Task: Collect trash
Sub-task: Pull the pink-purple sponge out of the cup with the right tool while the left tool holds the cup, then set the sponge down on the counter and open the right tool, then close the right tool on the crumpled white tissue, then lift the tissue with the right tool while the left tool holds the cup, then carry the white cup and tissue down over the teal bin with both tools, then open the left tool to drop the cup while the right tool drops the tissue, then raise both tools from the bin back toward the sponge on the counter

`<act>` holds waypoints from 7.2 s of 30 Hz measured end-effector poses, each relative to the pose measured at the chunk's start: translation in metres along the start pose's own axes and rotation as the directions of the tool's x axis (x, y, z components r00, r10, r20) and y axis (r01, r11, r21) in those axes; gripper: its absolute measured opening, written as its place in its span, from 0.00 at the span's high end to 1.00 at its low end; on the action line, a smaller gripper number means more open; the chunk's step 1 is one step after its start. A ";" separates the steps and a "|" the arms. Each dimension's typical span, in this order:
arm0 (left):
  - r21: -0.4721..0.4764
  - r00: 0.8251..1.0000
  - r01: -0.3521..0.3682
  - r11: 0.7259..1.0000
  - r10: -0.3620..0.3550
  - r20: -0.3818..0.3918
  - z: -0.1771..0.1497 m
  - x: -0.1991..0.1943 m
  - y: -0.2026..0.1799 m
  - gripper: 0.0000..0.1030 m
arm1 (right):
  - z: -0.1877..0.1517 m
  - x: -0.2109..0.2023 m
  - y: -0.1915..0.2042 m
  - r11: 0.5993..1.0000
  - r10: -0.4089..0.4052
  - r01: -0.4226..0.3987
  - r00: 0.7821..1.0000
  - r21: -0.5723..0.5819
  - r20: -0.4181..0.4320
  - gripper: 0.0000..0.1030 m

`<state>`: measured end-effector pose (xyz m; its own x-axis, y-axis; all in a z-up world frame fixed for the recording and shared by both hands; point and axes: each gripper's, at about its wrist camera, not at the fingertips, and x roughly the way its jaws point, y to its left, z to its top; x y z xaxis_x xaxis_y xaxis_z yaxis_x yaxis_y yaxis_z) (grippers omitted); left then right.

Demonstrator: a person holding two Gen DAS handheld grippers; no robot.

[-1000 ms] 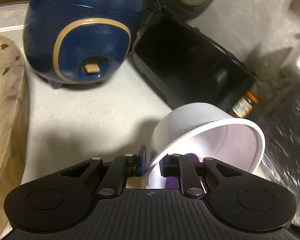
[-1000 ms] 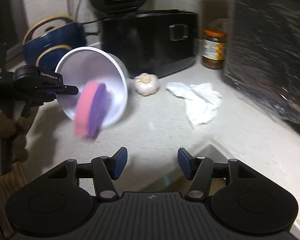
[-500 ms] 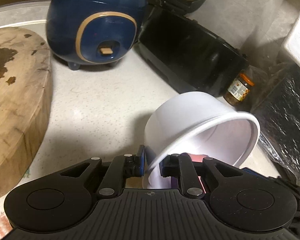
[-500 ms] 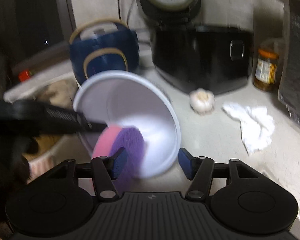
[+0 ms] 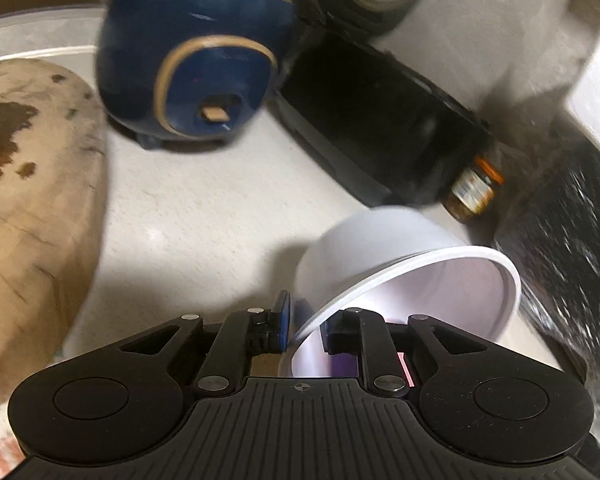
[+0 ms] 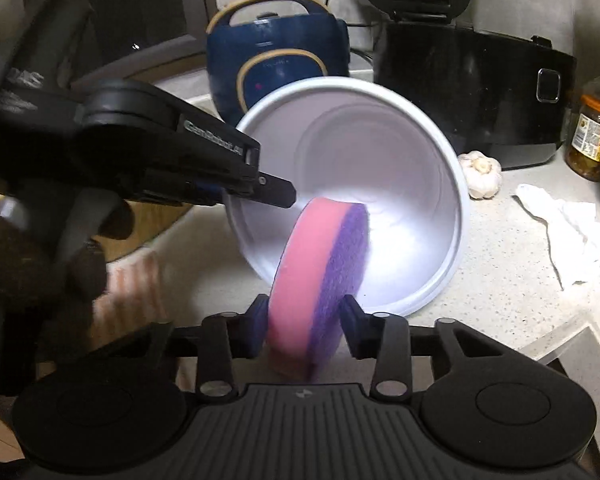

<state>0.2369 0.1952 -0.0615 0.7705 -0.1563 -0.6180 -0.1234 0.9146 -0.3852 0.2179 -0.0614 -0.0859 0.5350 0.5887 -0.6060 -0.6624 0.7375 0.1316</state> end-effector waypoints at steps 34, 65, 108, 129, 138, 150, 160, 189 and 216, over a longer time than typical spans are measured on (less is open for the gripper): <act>-0.074 0.999 -0.038 0.997 0.038 -0.008 -0.006 -0.007 0.012 0.76 | 0.020 -0.020 -0.162 0.894 -0.372 0.333 0.924 0.299 0.086 0.48; -0.066 0.996 -0.028 0.997 0.021 -0.091 -0.011 0.014 0.011 0.84 | 0.083 -0.080 -0.163 0.903 -0.332 0.256 0.926 0.345 0.180 0.93; 0.055 0.987 -0.016 0.998 0.025 -0.161 -0.032 0.002 -0.006 0.86 | -0.040 -0.088 -0.181 0.785 -0.475 0.448 0.879 0.428 -0.049 0.90; 0.100 0.950 0.233 0.967 -0.204 -0.238 -0.049 -0.020 -0.020 0.86 | -0.088 -0.108 -0.031 0.738 -0.369 0.365 0.923 0.568 -0.112 0.90; 0.197 0.903 0.229 0.953 -0.132 -0.410 -0.143 -0.025 -0.090 0.86 | -0.175 -0.174 -0.069 0.623 -0.451 0.479 0.866 0.618 -0.216 0.89; 0.149 0.780 -0.026 0.988 0.114 -0.615 -0.336 0.096 -0.074 0.86 | -0.296 -0.199 -0.103 0.591 -0.366 0.508 0.861 0.627 -0.352 0.89; 0.321 0.863 -0.120 0.939 0.259 -0.435 -0.414 0.230 -0.052 0.74 | -0.355 -0.167 -0.112 0.636 -0.339 0.556 0.825 0.535 -0.453 0.89; -0.014 0.857 0.058 0.998 -0.057 -0.513 -0.333 0.061 0.003 0.73 | -0.290 -0.001 -0.119 0.745 -0.024 0.272 0.924 0.609 -0.383 0.78; 0.130 0.982 0.180 0.975 -0.170 -0.080 -0.080 -0.082 -0.040 0.73 | -0.090 -0.127 -0.043 0.828 -0.113 0.127 0.992 0.546 -0.060 0.55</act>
<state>0.1285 0.1415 -0.0497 0.7281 -0.3390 -0.5958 0.0997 0.9123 -0.3972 0.1315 -0.1980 -0.0849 0.5741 0.4808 -0.6627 -0.1938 0.8662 0.4606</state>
